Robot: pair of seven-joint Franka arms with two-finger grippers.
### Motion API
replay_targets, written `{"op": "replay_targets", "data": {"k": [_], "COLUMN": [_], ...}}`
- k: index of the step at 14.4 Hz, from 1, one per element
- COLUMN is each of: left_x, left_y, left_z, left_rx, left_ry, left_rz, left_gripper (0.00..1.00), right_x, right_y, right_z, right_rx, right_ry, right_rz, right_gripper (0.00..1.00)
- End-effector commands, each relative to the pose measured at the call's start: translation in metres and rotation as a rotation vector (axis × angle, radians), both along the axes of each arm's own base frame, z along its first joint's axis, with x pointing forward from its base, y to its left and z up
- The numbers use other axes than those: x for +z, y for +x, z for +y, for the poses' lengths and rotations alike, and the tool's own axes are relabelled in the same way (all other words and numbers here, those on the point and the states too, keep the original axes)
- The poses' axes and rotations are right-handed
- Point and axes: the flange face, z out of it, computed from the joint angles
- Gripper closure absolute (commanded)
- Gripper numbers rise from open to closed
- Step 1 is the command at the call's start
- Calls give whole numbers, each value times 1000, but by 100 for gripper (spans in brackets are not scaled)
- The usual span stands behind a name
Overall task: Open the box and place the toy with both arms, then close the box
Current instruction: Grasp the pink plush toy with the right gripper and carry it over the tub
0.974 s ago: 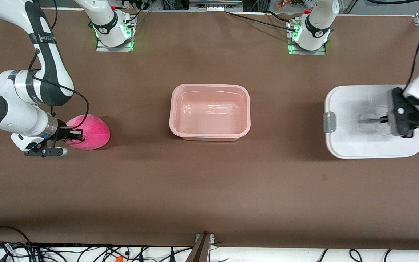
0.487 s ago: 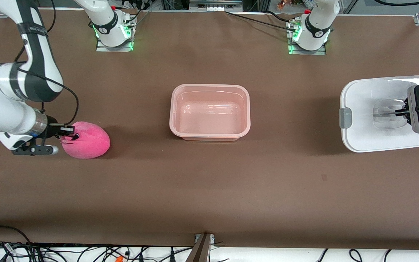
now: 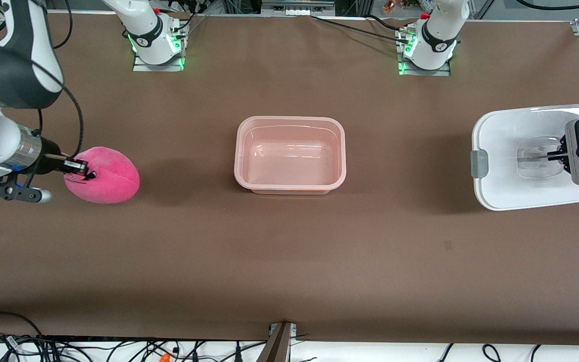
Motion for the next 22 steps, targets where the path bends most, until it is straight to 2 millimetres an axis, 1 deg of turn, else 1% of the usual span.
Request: {"op": "replay_targets", "data": {"k": [1, 2, 4, 5, 6, 8, 10, 12, 13, 15, 18, 19, 21, 22], "left_x": [5, 5, 5, 5, 5, 5, 5, 4, 2, 1, 1, 1, -2, -2], "left_y": [-2, -2, -2, -2, -2, -3, -3, -3, -2, -2, -2, -2, -2, -2], "left_z": [0, 1, 1, 1, 2, 6, 6, 7, 7, 10, 11, 11, 13, 15], "left_rx": [-1, 1, 0, -1, 0, 5, 5, 5, 4, 7, 8, 8, 9, 11], "left_ry": [-24, -24, -23, -23, -23, -25, -25, -28, -30, -33, -35, -35, -38, -38], "left_rz": [1, 1, 1, 3, 3, 3, 3, 2, 5, 6, 6, 6, 11, 9], "left_gripper": [100, 100, 100, 100, 100, 100, 100, 100, 100, 100, 100, 100, 100, 100], "right_x": [17, 19, 23, 38, 60, 76, 84, 93, 97, 100, 99, 100, 87, 76], "right_y": [-13, -16, -23, -25, -28, -35, -36, -38, -39, -42, -47, -50, -50, -50], "right_z": [57, 75, 105, 115, 124, 139, 153, 173, 187, 216, 248, 254, 260, 263], "right_rx": [-162, -226, -345, -397, -442, -522, -598, -661, -693, -752, -827, -833, -856, -863], "right_ry": [5, 21, 73, 114, 165, 260, 348, 433, 478, 557, 664, 694, 739, 752], "right_rz": [-6, -7, 14, 11, 2, 41, 76, 92, 102, 122, 226, 264, 364, 408], "right_gripper": [100, 100, 100, 100, 100, 100, 100, 100, 100, 100, 100, 100, 100, 100]}}
